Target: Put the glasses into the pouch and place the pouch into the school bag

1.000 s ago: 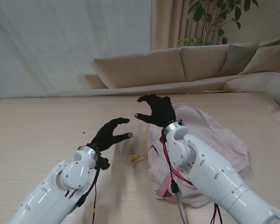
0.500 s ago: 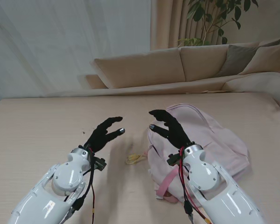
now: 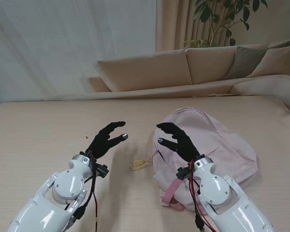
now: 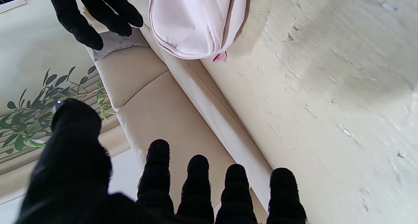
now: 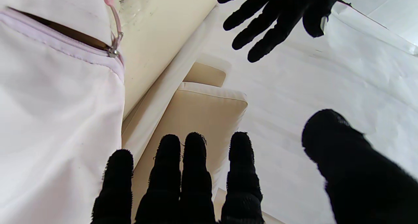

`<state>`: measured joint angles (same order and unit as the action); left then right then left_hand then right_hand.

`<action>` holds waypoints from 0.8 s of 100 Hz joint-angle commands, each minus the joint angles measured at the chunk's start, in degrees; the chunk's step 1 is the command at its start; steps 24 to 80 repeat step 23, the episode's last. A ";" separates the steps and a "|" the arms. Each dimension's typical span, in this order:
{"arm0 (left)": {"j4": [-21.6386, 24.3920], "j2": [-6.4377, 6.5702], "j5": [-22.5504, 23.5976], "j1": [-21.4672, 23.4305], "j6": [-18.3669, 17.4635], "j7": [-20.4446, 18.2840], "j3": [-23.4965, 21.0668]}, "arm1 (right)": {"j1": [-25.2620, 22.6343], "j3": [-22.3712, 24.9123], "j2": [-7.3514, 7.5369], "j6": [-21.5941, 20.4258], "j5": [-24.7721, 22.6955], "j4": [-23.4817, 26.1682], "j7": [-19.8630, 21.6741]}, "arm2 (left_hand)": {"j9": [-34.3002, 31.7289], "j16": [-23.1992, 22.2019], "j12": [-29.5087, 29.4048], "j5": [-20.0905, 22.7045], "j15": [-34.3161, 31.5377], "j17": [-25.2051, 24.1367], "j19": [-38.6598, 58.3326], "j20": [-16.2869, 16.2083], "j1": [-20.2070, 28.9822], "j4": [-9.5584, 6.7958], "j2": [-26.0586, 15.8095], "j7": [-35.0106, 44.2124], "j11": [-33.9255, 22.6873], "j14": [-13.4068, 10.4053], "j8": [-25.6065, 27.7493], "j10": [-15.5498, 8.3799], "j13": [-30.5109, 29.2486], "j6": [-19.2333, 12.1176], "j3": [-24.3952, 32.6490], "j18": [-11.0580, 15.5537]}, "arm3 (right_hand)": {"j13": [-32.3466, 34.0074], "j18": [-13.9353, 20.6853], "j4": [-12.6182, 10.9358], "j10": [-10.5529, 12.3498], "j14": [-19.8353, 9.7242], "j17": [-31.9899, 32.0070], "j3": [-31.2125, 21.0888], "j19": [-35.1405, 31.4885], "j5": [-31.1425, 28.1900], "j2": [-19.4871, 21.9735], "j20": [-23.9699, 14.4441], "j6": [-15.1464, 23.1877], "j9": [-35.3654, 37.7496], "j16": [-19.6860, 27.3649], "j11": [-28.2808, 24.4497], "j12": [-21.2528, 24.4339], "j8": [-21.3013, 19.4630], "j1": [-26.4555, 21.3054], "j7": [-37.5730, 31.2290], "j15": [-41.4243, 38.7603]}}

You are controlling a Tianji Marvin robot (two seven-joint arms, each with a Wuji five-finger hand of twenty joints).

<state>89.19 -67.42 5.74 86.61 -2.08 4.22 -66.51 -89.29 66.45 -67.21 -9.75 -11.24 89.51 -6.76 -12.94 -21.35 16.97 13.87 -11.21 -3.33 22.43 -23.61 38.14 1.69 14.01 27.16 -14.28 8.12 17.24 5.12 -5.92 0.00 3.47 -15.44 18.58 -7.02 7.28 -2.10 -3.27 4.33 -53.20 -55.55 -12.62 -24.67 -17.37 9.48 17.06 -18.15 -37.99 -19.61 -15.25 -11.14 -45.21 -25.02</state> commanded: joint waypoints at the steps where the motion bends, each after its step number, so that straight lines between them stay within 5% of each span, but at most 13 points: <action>1: 0.37 -0.24 0.00 0.21 -0.29 -0.85 0.12 | -0.62 -0.34 0.11 0.60 -0.22 0.63 1.21 | 1.44 0.14 0.55 0.08 -0.49 -0.80 2.44 0.28 0.15 -1.69 0.20 -0.12 -1.02 -1.02 0.68 -0.98 0.68 -1.32 -0.29 0.38 | -0.30 1.45 0.63 -0.27 -0.94 0.56 -0.60 1.24 0.61 -0.52 -0.68 0.54 -0.34 0.75 0.50 0.76 0.77 -1.51 0.65 0.44; 80: -0.07 -0.32 -0.31 -0.07 0.08 -0.96 0.43 | -0.77 -0.45 0.18 0.95 -1.00 0.89 1.10 | 1.62 0.21 0.19 0.19 -0.65 -0.79 2.83 0.36 0.34 -1.68 0.13 0.00 -0.69 -1.03 0.80 -1.10 0.85 -1.47 -0.06 0.37 | -0.59 1.47 0.54 -0.40 -0.88 0.57 0.04 1.86 0.51 -0.28 -0.99 0.63 -0.47 0.62 0.37 0.71 0.72 -1.70 0.57 0.19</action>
